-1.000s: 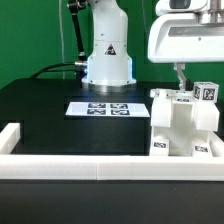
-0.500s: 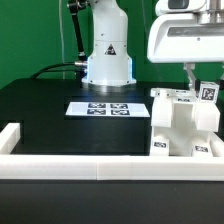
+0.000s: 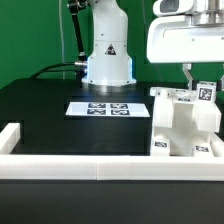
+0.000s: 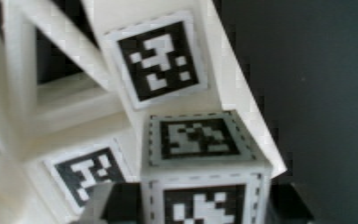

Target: Assemble chair

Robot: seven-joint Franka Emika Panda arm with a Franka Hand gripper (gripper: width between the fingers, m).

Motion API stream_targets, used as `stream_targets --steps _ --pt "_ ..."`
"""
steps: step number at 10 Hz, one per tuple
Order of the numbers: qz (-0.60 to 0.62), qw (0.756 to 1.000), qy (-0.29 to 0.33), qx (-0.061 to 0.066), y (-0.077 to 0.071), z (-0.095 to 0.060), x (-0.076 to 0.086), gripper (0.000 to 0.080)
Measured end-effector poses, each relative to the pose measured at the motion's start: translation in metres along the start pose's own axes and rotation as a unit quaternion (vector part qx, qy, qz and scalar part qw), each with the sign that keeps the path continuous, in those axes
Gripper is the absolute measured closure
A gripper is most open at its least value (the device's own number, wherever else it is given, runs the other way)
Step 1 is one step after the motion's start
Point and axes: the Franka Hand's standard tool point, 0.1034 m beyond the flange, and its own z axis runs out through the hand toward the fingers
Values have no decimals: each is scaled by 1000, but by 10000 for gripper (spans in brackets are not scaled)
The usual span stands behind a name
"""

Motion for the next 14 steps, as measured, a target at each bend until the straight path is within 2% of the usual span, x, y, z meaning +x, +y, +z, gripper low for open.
stream_targets --steps 2,5,8,9,10,11,12,13,14 --pt "100 995 -3 3 2 0 0 512" --pt "231 973 -8 5 2 0 -1 512" --pt "372 928 -24 9 5 0 -1 512" --pt "391 920 -28 10 5 0 -1 512" --pt "409 912 -28 10 5 1 -1 419" --pt "399 916 -28 10 5 1 -2 419" --pt "361 932 -27 9 5 2 -2 247" --pt "341 940 -26 11 4 2 -2 247" --pt "289 957 -18 6 0 0 -3 167"
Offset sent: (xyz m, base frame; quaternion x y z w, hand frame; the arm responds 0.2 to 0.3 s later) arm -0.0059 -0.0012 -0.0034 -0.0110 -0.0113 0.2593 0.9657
